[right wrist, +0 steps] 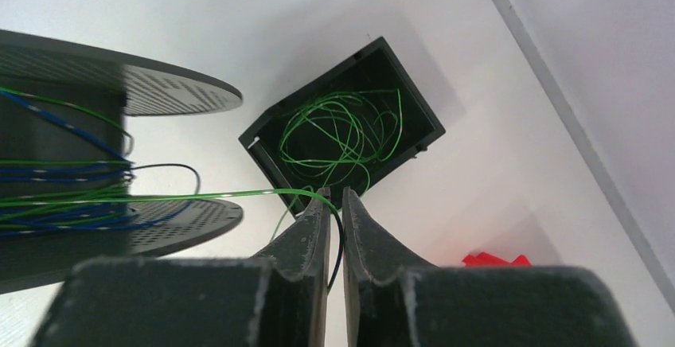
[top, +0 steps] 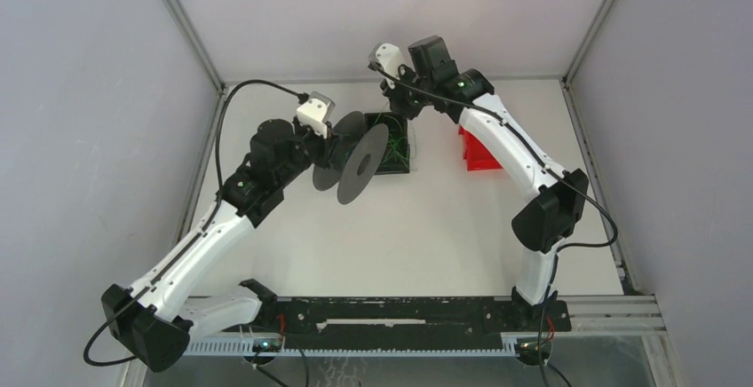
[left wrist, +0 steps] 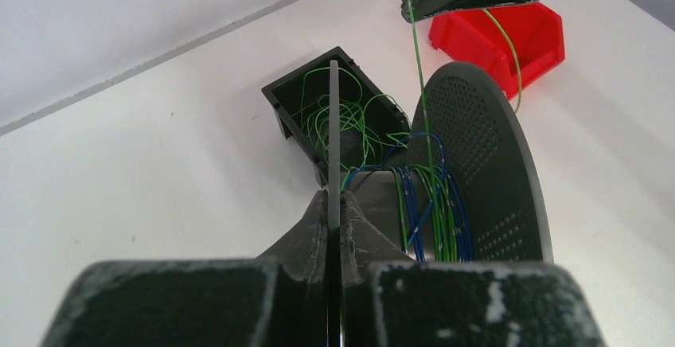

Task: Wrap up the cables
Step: Wrap the cable around the cable reel.

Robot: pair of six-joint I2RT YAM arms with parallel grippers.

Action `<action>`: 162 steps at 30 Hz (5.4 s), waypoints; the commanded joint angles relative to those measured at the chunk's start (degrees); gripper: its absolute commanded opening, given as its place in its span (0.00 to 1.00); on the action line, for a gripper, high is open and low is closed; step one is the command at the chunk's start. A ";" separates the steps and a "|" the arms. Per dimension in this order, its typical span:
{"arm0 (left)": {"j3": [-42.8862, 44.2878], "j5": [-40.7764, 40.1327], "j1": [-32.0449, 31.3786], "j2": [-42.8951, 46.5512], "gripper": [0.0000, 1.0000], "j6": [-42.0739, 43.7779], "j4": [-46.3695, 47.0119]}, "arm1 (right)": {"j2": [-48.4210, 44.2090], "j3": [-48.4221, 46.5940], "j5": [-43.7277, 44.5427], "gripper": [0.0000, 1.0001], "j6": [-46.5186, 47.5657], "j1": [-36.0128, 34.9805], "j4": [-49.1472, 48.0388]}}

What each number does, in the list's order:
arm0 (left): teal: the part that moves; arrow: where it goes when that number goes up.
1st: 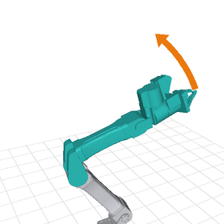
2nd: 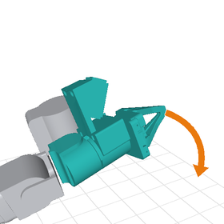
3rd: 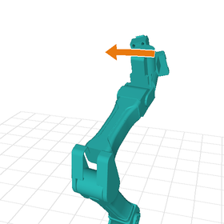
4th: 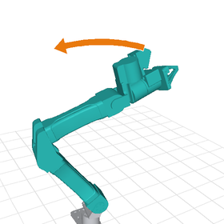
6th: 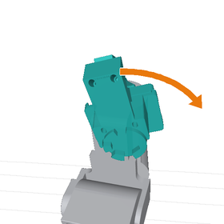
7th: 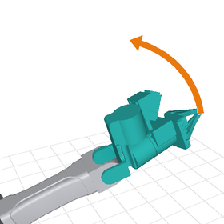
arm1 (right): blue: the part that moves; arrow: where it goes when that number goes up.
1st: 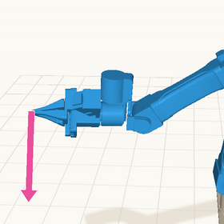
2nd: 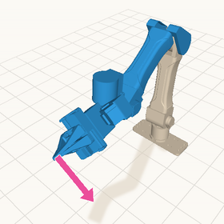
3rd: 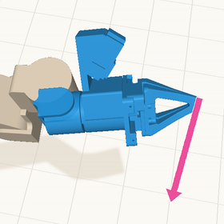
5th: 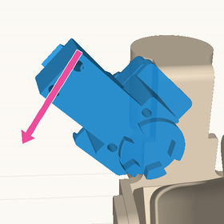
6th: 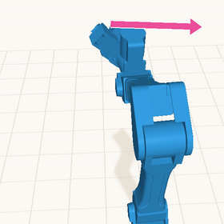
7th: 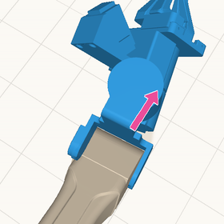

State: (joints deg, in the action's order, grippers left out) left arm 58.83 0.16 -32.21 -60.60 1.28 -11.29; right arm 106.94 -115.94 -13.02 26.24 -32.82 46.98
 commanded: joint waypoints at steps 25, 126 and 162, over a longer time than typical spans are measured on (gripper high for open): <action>10.24 13.93 10.95 3.77 0.00 -16.79 0.65 | -4.95 28.93 -17.80 0.19 -10.13 7.93 -19.53; 4.45 -23.59 5.28 -3.70 0.00 -13.40 1.87 | -7.20 11.82 -25.01 0.00 -20.20 -8.94 -12.37; 0.68 -14.75 -4.36 -3.08 0.00 2.30 3.85 | -6.64 4.49 -7.93 0.00 -10.85 -4.11 -7.98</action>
State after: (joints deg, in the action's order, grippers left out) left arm 59.94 -16.56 -36.42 -66.50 3.55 -11.33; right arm 101.08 -109.14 -22.09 15.07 -38.28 39.70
